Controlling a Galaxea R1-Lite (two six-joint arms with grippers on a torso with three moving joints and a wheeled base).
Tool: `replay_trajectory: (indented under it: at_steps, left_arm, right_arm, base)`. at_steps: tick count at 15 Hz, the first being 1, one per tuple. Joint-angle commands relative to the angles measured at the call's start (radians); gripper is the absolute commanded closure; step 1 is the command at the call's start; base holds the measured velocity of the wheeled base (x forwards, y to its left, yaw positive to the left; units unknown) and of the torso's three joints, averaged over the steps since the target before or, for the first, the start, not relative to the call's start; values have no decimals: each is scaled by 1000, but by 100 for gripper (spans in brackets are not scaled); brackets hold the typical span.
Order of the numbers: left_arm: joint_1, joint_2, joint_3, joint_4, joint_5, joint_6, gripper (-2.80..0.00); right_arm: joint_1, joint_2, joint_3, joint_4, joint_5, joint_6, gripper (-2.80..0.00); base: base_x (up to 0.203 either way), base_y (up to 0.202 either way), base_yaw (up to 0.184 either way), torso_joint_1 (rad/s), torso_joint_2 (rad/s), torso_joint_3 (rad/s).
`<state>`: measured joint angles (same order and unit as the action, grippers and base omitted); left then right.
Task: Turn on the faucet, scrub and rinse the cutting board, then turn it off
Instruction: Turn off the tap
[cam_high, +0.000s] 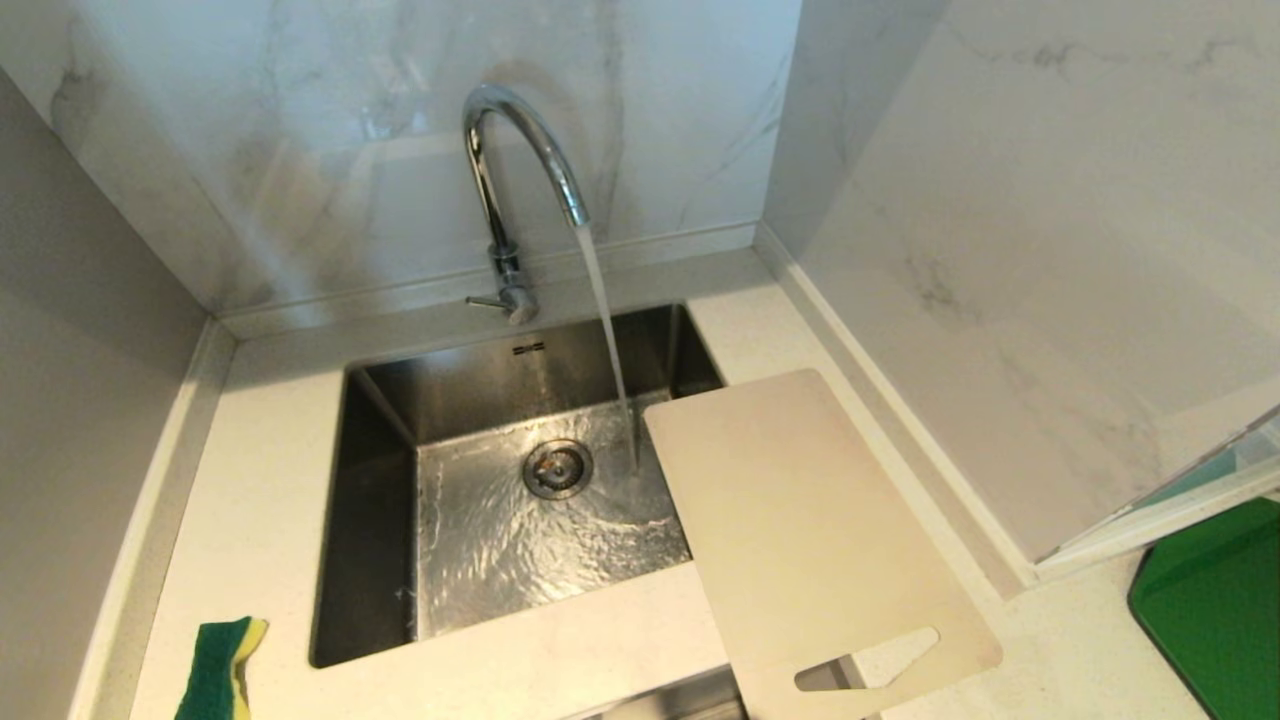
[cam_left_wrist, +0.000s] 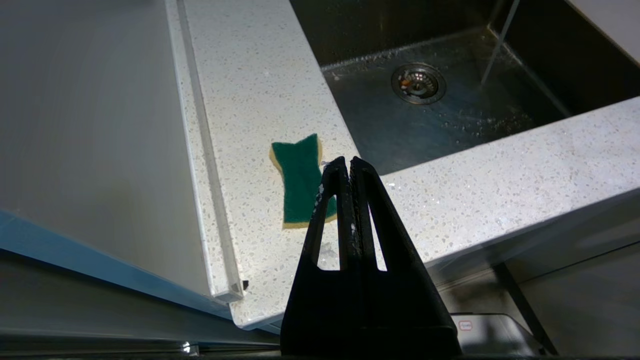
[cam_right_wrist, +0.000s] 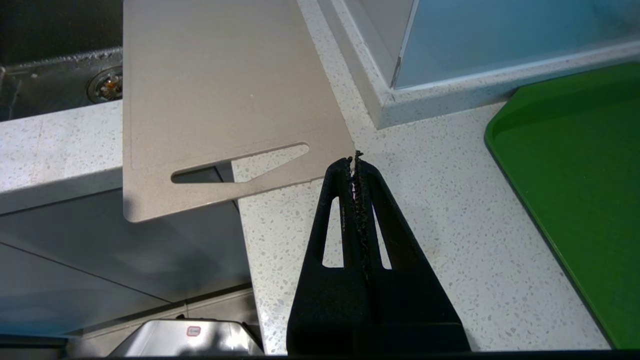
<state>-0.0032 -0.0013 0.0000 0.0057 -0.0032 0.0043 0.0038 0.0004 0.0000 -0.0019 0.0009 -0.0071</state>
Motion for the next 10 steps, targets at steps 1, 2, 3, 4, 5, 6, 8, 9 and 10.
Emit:
replay_trajectory:
  at_steps: [1, 2, 3, 4, 5, 6, 8, 9, 10]
  left_arm:
    - [0, 1, 2, 0, 0, 0, 0]
    - [0, 1, 2, 0, 0, 0, 0]
    - [0, 1, 2, 0, 0, 0, 0]
    - [0, 1, 2, 0, 0, 0, 0]
    - [0, 1, 2, 0, 0, 0, 0]
    - [0, 1, 2, 0, 0, 0, 0]
    - [0, 1, 2, 0, 0, 0, 0]
    - [0, 1, 2, 0, 0, 0, 0]
    - [0, 1, 2, 0, 0, 0, 0]
  right_arm:
    - [1, 0, 0, -3, 5, -6, 0]
    - [1, 0, 0, -3, 5, -5, 0]
    - [1, 0, 0, -3, 5, -5, 0]
    - [1, 0, 0, -3, 5, -5, 0]
    - [1, 0, 0, -3, 5, -6, 0]
    - [1, 0, 0, -3, 5, -5, 0]
    - [1, 0, 0, -3, 5, -5, 0]
    - [1, 0, 0, -3, 5, -5, 0]
    - [1, -2, 0, -3, 5, -5, 0]
  base:
    - [0, 0, 0, 0, 0, 0]
    - [0, 0, 0, 0, 0, 0]
    - [0, 0, 0, 0, 0, 0]
    - [0, 0, 0, 0, 0, 0]
    - [0, 0, 0, 0, 0, 0]
    - [0, 0, 0, 0, 0, 0]
    - [0, 0, 0, 0, 0, 0]
    - [0, 0, 0, 0, 0, 0]
    - [0, 0, 0, 0, 0, 0]
